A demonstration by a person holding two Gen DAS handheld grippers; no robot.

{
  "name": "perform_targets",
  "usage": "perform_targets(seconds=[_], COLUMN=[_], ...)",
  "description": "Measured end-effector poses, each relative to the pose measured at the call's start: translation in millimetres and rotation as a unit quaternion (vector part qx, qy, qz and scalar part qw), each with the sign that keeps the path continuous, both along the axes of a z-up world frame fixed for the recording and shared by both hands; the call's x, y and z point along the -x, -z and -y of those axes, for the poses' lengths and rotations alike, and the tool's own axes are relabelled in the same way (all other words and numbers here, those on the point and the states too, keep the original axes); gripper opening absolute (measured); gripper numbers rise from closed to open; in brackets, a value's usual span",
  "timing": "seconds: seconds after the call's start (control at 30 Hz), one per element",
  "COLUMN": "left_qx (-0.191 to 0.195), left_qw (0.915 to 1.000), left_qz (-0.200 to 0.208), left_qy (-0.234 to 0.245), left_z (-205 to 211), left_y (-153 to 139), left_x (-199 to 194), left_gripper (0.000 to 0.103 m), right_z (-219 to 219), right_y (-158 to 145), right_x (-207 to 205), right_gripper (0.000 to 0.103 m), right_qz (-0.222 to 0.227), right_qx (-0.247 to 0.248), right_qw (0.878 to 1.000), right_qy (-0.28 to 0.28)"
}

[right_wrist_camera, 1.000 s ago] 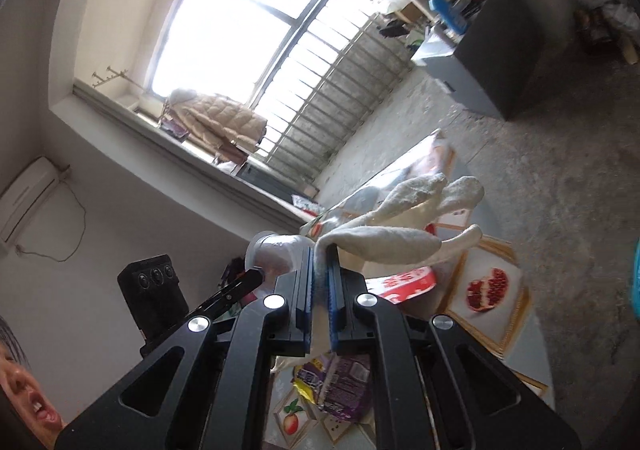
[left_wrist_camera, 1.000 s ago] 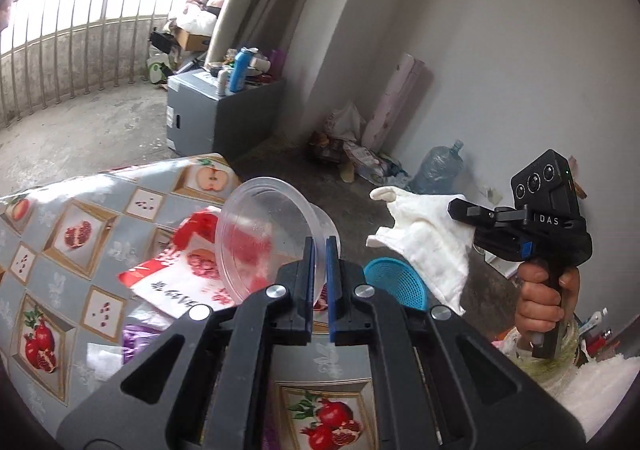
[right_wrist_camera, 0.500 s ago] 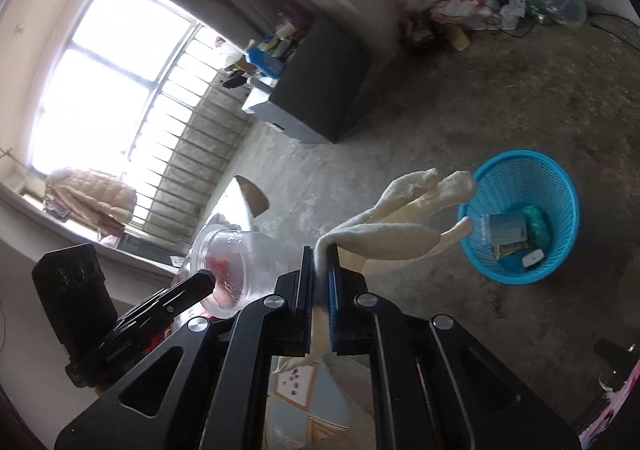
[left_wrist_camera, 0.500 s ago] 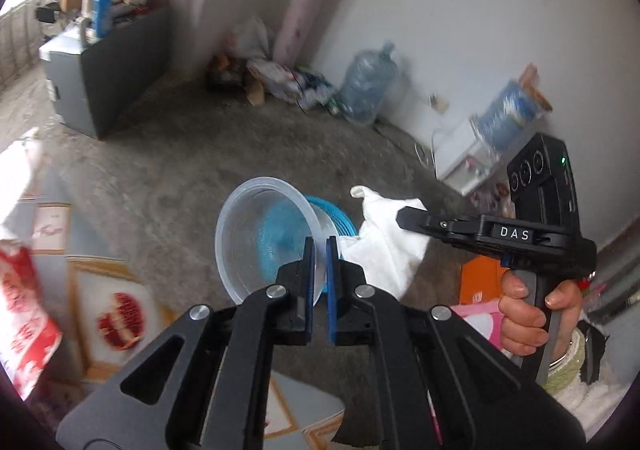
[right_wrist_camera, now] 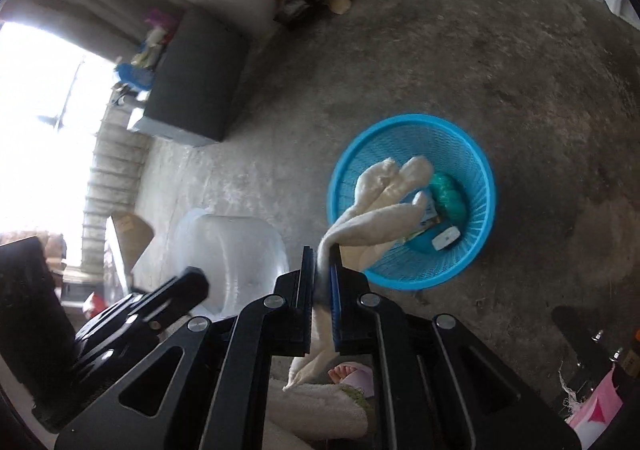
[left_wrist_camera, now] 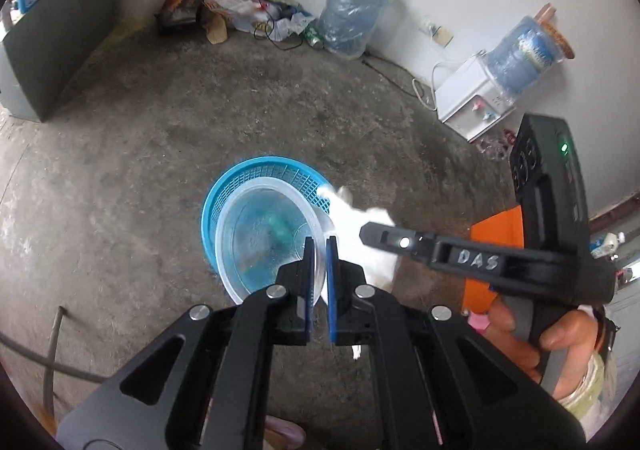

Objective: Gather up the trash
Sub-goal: 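Carry the white cloth over the wastebasket with the right tool and open it, then move both tools back to the table toward the red snack bag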

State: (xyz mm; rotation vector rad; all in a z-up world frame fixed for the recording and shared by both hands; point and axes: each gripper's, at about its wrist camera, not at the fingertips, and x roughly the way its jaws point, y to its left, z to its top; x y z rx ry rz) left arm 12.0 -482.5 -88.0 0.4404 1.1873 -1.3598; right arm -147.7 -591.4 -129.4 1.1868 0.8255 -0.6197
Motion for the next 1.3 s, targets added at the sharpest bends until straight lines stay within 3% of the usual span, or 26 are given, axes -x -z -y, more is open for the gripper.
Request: perform_targets(seconds=[0.1, 0.13, 0.17, 0.2, 0.23, 0.37, 0.47, 0.63, 0.7, 0.8, 0.83, 0.97, 1.13, 1.3], left_qx=[-0.012, -0.017, -0.024, -0.026, -0.024, -0.018, -0.002, 0.045, 0.060, 0.105, 0.128, 0.177, 0.198, 0.192], left_qw=[0.9999, 0.9997, 0.9993, 0.9986, 0.9979, 0.9976, 0.9977, 0.9953, 0.9926, 0.9856, 0.9814, 0.9671, 0.9544, 0.9415], left_qz=[-0.008, -0.017, -0.029, -0.042, -0.054, -0.053, -0.050, -0.041, -0.017, 0.002, 0.006, 0.030, 0.059, 0.097], left_qy=[0.002, 0.002, -0.005, -0.017, -0.029, -0.040, -0.045, -0.076, -0.104, -0.132, -0.143, -0.180, -0.215, -0.260], left_z=[27, 33, 41, 47, 47, 40, 32, -4, -26, -70, -90, -159, -237, -306], left_y=[23, 30, 37, 41, 43, 41, 29, -15, -42, -91, -107, -152, -175, -184], left_x=[2, 0, -2, -7, -12, -22, -32, -59, -66, -72, -72, -68, -58, -56], left_gripper=[0.004, 0.008, 0.013, 0.025, 0.031, 0.036, 0.044, 0.052, 0.053, 0.066, 0.072, 0.081, 0.086, 0.089], right_z=[19, 26, 31, 34, 37, 42, 42, 25, 16, -12, -25, -84, -159, -219], right_y=[31, 42, 52, 59, 65, 72, 64, 15, -13, -67, -86, -152, -189, -196], right_x=[2, 2, 3, 6, 9, 17, 21, 17, 11, -2, -7, -26, -53, -85], right_gripper=[0.010, 0.018, 0.037, 0.046, 0.054, 0.054, 0.054, 0.055, 0.060, 0.071, 0.077, 0.094, 0.097, 0.097], right_qz=[-0.014, -0.019, -0.025, -0.031, -0.034, -0.021, -0.008, -0.007, 0.011, 0.035, 0.038, 0.045, 0.034, -0.002], right_qx=[-0.017, -0.021, -0.021, -0.022, -0.020, -0.026, -0.001, 0.056, 0.076, 0.126, 0.151, 0.256, 0.339, 0.371], right_qw=[0.999, 0.999, 0.999, 0.998, 0.997, 0.995, 0.994, 0.993, 0.992, 0.988, 0.985, 0.965, 0.940, 0.926], right_qy=[0.024, 0.033, 0.042, 0.053, 0.070, 0.099, 0.105, 0.100, 0.096, 0.079, 0.071, 0.045, -0.018, -0.070])
